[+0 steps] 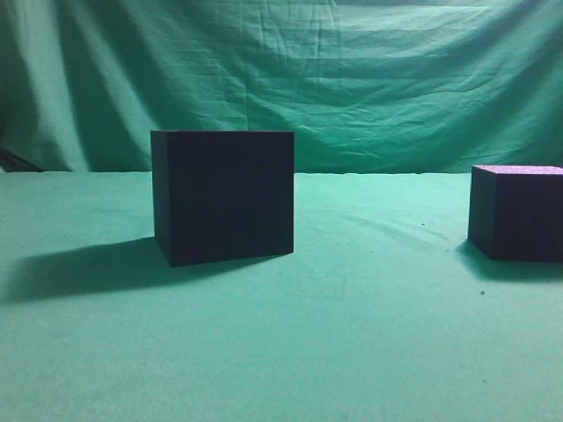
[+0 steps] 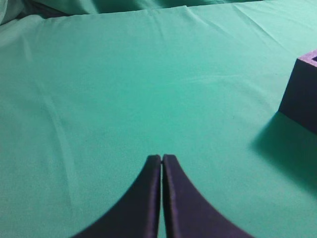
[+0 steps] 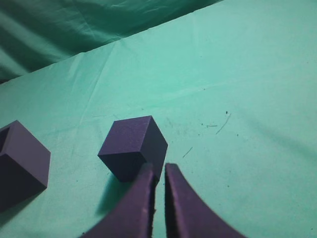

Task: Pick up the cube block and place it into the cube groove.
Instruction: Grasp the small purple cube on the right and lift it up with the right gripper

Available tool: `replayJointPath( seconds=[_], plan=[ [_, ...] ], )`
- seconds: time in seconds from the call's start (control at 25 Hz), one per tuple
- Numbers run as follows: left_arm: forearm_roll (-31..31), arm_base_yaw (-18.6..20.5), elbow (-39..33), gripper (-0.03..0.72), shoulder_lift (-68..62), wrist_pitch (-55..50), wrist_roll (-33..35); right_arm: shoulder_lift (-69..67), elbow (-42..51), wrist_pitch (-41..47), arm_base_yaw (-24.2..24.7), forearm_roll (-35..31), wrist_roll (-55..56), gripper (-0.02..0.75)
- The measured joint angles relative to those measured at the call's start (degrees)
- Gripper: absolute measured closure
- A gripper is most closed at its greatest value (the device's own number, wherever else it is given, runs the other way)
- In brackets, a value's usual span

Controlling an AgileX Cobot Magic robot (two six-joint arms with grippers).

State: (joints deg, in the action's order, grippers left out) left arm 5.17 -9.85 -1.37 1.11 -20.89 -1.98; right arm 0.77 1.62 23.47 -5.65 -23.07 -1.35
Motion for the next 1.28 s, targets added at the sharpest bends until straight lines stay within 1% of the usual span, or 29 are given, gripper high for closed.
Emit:
replayJointPath(
  seconds=[0.92, 1.0, 1.04, 1.2, 1.28],
  plan=[
    [0.0, 0.0, 0.0, 0.688, 0.0, 0.0, 0.0, 0.0, 0.0, -0.4, 0.0, 0.0, -0.5, 0.69],
    [0.0, 0.0, 0.0, 0.688, 0.0, 0.0, 0.0, 0.0, 0.0, -2.9, 0.0, 0.0, -0.7, 0.69],
    [0.0, 0.0, 0.0, 0.688, 0.0, 0.0, 0.0, 0.0, 0.0, -5.7, 0.0, 0.1, -0.7, 0.69],
    [0.0, 0.0, 0.0, 0.688, 0.0, 0.0, 0.0, 0.0, 0.1, -21.5, 0.0, 0.4, -2.4, 0.69],
    [0.0, 0.0, 0.0, 0.688, 0.0, 0.0, 0.0, 0.0, 0.0, -23.6, 0.0, 0.6, -3.3, 0.69]
  ],
)
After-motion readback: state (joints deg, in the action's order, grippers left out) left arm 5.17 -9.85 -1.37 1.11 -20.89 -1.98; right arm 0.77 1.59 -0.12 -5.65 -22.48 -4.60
